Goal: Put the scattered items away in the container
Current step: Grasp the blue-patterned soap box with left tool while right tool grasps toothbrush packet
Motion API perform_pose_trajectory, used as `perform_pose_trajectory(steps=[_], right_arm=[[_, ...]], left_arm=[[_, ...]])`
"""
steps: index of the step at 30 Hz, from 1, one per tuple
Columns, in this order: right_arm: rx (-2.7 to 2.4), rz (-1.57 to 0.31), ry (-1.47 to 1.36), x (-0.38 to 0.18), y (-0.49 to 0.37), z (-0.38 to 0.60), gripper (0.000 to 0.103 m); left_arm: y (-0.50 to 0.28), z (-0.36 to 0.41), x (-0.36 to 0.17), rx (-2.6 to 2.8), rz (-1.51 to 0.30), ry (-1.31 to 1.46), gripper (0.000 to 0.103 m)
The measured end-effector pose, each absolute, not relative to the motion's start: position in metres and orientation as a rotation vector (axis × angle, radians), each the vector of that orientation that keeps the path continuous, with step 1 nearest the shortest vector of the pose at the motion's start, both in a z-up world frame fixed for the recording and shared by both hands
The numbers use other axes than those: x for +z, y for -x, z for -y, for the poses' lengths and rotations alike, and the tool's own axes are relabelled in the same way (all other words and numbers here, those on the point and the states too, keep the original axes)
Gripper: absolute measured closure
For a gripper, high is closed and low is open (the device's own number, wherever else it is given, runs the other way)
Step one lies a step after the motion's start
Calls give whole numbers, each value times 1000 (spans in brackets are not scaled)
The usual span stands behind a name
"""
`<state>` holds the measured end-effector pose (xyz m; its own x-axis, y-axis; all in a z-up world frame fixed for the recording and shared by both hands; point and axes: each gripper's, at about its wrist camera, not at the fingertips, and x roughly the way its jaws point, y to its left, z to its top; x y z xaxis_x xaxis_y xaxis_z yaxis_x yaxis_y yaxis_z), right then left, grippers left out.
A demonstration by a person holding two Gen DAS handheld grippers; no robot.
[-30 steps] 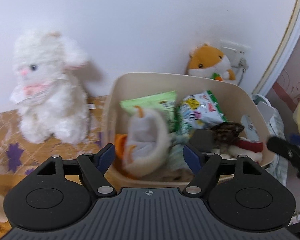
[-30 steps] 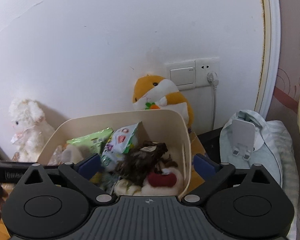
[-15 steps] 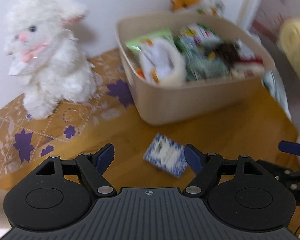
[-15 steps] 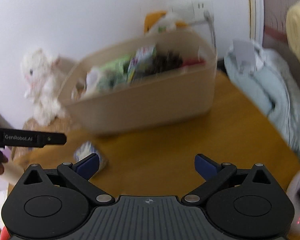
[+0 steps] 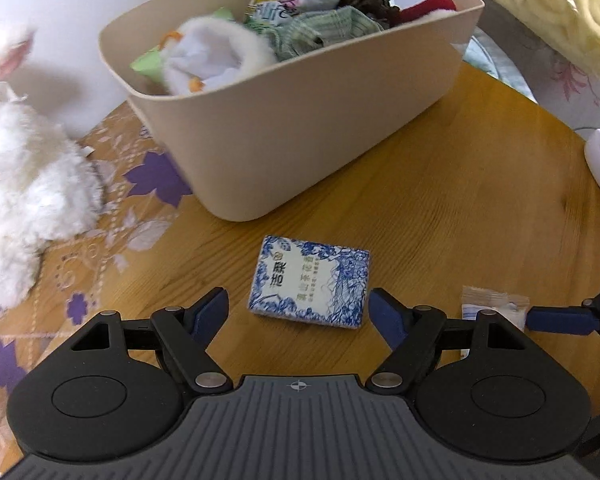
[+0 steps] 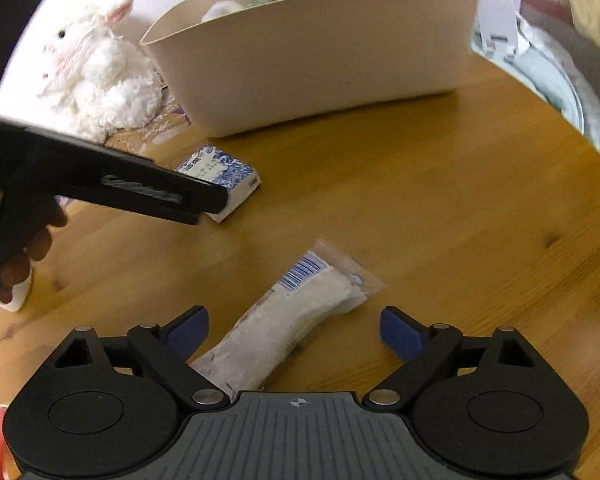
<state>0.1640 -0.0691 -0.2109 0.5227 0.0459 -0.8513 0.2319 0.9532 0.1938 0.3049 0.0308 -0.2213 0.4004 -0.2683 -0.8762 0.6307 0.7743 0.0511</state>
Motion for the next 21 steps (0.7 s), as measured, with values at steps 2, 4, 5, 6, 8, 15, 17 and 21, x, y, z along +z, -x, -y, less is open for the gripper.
perform_pose_trajectory(steps=[2,4,5,6,8,15,17,21], right_arm=[[-121,-1011,-266,-210,-166,67,17],[-122,-1005,-214,-210,-167,63,22],[-120,-1003,-191,-210,-166,61,24],[-119,-1002,-170,-210,-165,60,27],[-109,-997,-137,-211,-163,59,29],[-106,-969,-91,-209,-159,68,70],[-105,-972,-100,-208,-160,72,72],[-97,-980,-137,-207,-161,81,75]], left_arm=[[-307,-30,-229,-602,-1010,-403,25],[-307,-29,-235,-602,-996,-411,24],[-306,-30,-235,-612,-980,-402,24],[-306,-31,-236,-616,-976,-398,24],[-307,-32,-236,-633,-971,-378,32],[-303,-35,-234,-640,-965,-375,37],[-301,-35,-234,-632,-970,-375,37],[-296,-40,-231,-614,-974,-366,37]])
